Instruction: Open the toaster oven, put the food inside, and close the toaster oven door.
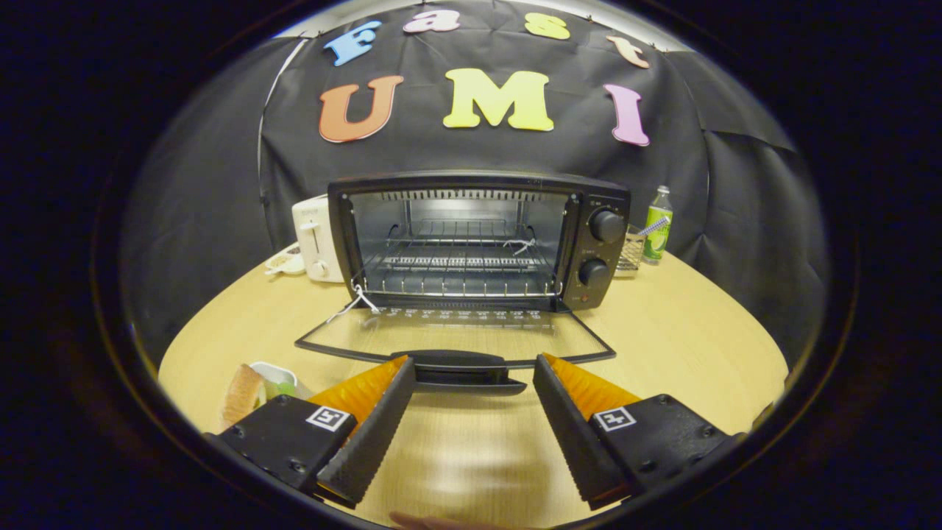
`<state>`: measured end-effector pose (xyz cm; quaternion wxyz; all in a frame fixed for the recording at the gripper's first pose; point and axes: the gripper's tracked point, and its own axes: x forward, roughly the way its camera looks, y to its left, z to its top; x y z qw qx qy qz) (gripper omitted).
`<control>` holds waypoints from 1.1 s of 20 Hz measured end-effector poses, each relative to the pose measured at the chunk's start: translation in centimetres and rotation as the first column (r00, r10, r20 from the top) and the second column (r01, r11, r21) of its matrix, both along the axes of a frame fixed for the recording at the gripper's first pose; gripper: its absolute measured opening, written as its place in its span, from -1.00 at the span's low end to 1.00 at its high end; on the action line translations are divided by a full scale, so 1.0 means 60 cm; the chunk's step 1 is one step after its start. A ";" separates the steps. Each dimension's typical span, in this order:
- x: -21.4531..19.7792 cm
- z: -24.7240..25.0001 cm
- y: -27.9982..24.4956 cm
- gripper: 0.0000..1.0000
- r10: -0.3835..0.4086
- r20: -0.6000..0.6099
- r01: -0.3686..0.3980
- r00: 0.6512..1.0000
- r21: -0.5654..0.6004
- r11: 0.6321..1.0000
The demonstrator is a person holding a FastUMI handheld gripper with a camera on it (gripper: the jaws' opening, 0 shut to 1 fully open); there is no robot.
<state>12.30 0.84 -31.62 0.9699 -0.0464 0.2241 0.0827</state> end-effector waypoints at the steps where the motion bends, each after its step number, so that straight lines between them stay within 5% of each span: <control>1: 0.001 -0.008 -0.007 1.00 -0.010 -0.015 0.010 1.000 0.005 1.000; 6: -0.008 -0.030 -0.025 1.00 -0.009 -0.096 0.015 0.995 0.057 0.998; 12: -0.088 0.034 0.041 0.95 0.198 -0.171 -0.138 0.965 0.308 0.941; 17: -0.149 0.077 0.116 0.83 0.449 -0.289 -0.246 0.845 0.536 0.808; 22: -0.185 0.062 0.153 0.69 0.587 -0.467 -0.258 0.662 0.593 0.763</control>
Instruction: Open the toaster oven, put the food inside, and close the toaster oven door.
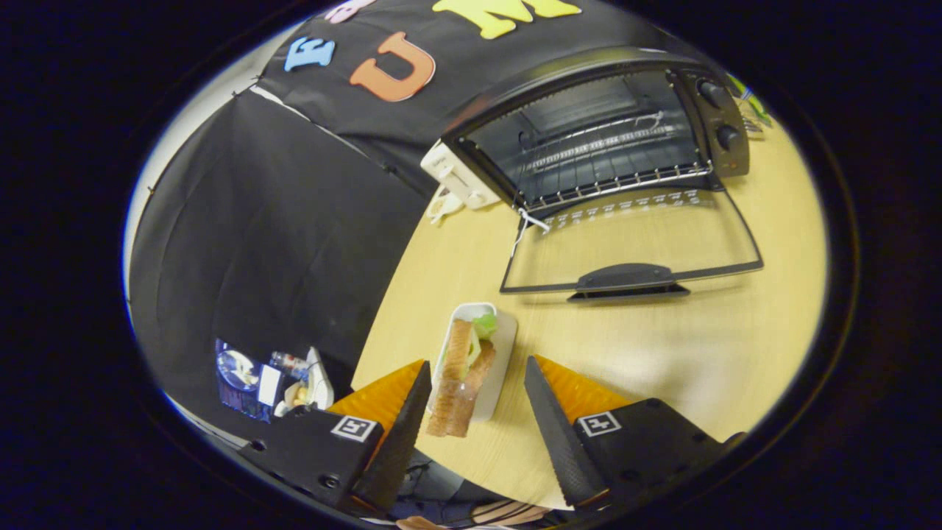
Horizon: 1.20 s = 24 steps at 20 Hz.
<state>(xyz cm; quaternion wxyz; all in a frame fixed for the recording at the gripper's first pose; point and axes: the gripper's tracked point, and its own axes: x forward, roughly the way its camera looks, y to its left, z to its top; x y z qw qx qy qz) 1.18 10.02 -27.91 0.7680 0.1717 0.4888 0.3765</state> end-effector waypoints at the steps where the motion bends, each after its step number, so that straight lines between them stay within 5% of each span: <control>1: 0.001 -0.002 0.005 0.66 0.017 -0.022 -0.017 1.000 -0.001 1.000; 5: -0.025 -0.012 0.023 0.37 0.114 -0.206 -0.114 0.972 0.011 0.993; 12: -0.030 -0.032 0.035 -0.05 0.099 -0.347 -0.116 0.933 -0.030 0.993; 16: -0.030 -0.030 0.038 -0.23 0.050 -0.361 -0.068 0.931 -0.039 0.997; 24: -0.061 0.012 0.032 -0.31 0.072 -0.303 -0.073 0.950 0.010 0.997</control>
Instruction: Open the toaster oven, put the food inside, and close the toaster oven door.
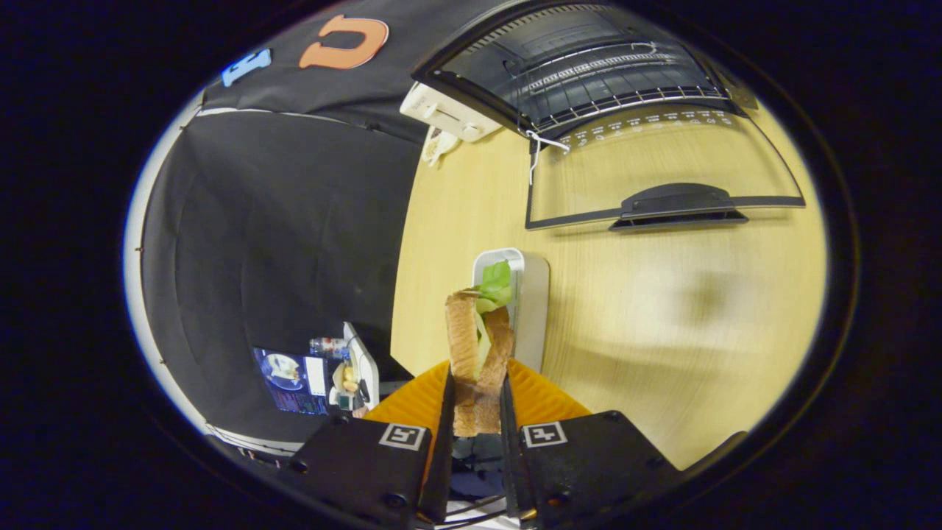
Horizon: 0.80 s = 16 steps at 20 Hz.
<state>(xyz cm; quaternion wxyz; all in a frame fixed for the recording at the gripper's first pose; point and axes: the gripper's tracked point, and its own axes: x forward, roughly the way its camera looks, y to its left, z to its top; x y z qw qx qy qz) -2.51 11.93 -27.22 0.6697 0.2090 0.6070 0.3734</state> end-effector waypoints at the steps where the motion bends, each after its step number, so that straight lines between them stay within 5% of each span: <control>1: -0.001 0.008 -0.003 -0.31 -0.002 0.012 0.002 1.000 0.015 1.000; 6: 0.020 0.025 -0.041 -0.31 -0.037 0.117 0.033 0.992 0.030 0.999; 11: 0.069 0.057 -0.070 -0.31 -0.154 0.223 0.121 0.962 0.156 0.980; 14: 0.117 0.078 -0.079 -0.31 -0.291 0.232 0.209 0.928 0.321 0.924; 16: 0.164 0.093 -0.096 -0.31 -0.440 0.230 0.314 0.868 0.434 0.844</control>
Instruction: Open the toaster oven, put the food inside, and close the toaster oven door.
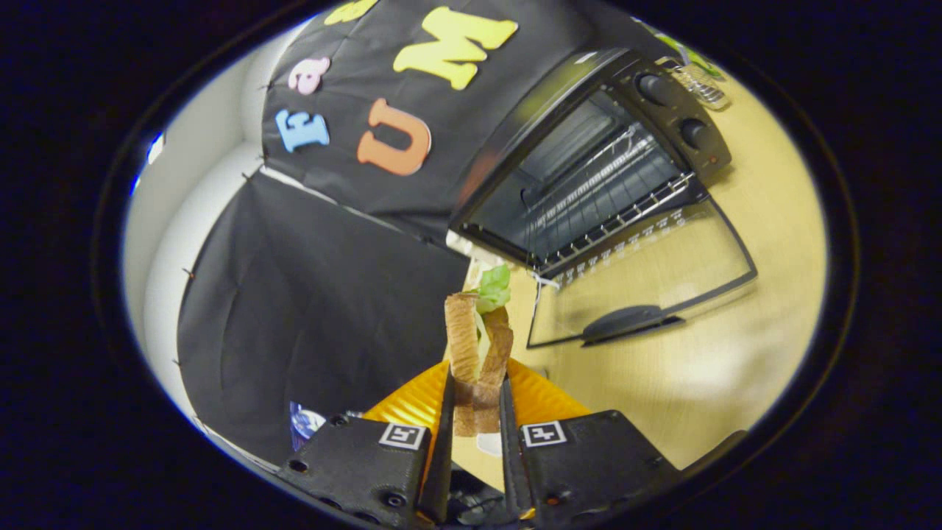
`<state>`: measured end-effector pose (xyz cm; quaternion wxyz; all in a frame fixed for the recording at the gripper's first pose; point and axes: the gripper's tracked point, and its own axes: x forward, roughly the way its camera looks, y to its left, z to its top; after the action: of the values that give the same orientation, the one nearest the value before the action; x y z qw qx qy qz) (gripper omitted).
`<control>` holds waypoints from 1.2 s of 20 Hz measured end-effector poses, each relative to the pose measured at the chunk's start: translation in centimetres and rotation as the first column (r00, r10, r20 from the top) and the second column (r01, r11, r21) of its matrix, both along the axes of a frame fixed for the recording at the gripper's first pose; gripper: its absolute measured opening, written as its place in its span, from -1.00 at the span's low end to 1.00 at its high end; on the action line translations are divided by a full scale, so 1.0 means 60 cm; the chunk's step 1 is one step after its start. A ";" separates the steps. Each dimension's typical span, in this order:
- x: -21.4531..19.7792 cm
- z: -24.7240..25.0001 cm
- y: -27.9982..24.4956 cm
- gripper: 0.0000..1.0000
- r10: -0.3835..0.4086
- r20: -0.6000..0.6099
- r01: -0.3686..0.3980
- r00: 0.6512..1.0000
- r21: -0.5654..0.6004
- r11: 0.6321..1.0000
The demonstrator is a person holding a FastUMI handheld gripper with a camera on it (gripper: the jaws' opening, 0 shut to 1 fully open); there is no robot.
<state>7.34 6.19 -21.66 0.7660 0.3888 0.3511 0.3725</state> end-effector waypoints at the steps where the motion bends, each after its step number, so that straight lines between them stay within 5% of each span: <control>1: 0.026 0.006 -0.012 -0.32 -0.078 0.006 0.078 0.997 0.062 0.995; 4: 0.093 0.011 -0.048 -0.32 -0.274 -0.058 0.280 0.960 0.233 0.931; 8: 0.159 -0.025 -0.083 -0.32 -0.475 -0.087 0.480 0.875 0.275 0.833; 12: 0.199 -0.009 -0.089 -0.32 -0.562 -0.189 0.585 0.805 0.404 0.703; 24: 0.394 -0.040 0.016 -0.31 -0.657 -0.159 0.675 0.737 0.228 0.702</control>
<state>31.00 7.15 -24.04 0.7760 0.6021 0.1576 0.1021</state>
